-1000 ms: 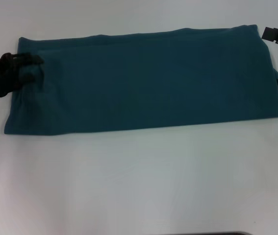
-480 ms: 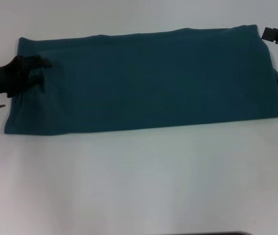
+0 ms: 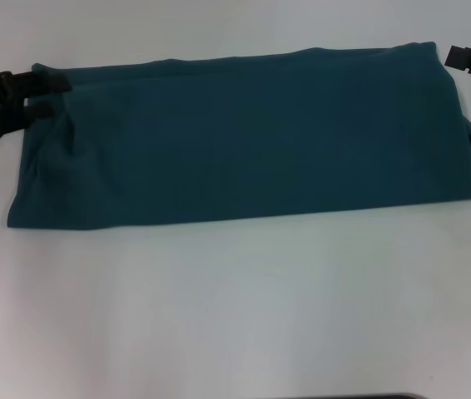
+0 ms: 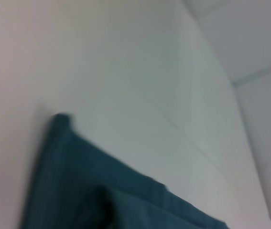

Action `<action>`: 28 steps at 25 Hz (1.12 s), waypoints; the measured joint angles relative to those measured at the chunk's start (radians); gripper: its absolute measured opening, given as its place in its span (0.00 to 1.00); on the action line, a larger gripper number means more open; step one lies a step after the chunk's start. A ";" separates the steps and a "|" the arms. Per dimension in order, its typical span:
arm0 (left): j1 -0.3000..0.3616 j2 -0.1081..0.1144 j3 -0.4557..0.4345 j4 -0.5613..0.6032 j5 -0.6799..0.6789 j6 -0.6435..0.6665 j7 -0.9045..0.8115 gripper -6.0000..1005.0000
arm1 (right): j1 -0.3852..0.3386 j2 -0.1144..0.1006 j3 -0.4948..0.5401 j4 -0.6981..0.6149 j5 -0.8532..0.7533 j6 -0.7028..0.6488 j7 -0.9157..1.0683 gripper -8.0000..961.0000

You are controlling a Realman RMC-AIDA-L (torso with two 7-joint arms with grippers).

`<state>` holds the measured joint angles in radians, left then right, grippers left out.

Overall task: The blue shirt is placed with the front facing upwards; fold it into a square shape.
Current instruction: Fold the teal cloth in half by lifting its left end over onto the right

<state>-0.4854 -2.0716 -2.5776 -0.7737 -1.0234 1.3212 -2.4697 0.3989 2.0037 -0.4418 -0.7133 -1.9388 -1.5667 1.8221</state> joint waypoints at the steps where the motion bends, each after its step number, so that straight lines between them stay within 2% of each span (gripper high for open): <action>1: 0.001 0.006 -0.016 0.004 -0.005 0.030 0.062 0.60 | 0.001 0.000 0.000 0.000 0.000 0.001 0.000 0.64; 3: 0.004 0.011 -0.043 0.015 -0.014 0.064 0.163 0.60 | 0.002 0.000 0.000 0.000 0.000 0.003 0.000 0.64; 4: 0.009 0.020 -0.058 0.020 -0.015 0.074 0.214 0.60 | 0.005 0.000 0.000 0.000 0.000 0.006 -0.001 0.64; 5: 0.009 0.020 -0.058 0.020 -0.015 0.074 0.214 0.60 | 0.005 0.000 0.000 0.000 0.000 0.006 -0.001 0.64; 8: 0.012 0.043 -0.033 0.013 0.010 0.077 0.233 0.60 | 0.008 0.000 0.000 0.000 0.000 0.006 -0.006 0.64; 12: 0.011 0.063 0.013 -0.025 0.102 0.068 0.214 0.62 | 0.009 -0.002 0.000 0.000 0.000 0.001 -0.008 0.64; 19: 0.001 0.059 0.011 -0.056 0.127 0.073 0.154 0.66 | 0.007 -0.005 0.002 0.000 0.000 0.001 -0.002 0.64; 24: -0.001 0.053 0.013 -0.064 0.133 0.060 0.017 0.76 | 0.006 -0.004 0.002 0.000 0.000 0.000 -0.002 0.64; 26: 0.005 0.044 0.008 -0.062 0.124 0.036 -0.064 0.80 | 0.006 -0.003 0.002 0.000 0.000 0.000 -0.002 0.64; 28: 0.015 0.024 0.001 -0.066 0.112 0.014 -0.113 0.83 | 0.005 -0.001 0.002 0.000 0.000 0.000 -0.002 0.64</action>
<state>-0.4699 -2.0480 -2.5764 -0.8393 -0.9111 1.3351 -2.5824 0.4044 2.0022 -0.4402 -0.7133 -1.9386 -1.5663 1.8200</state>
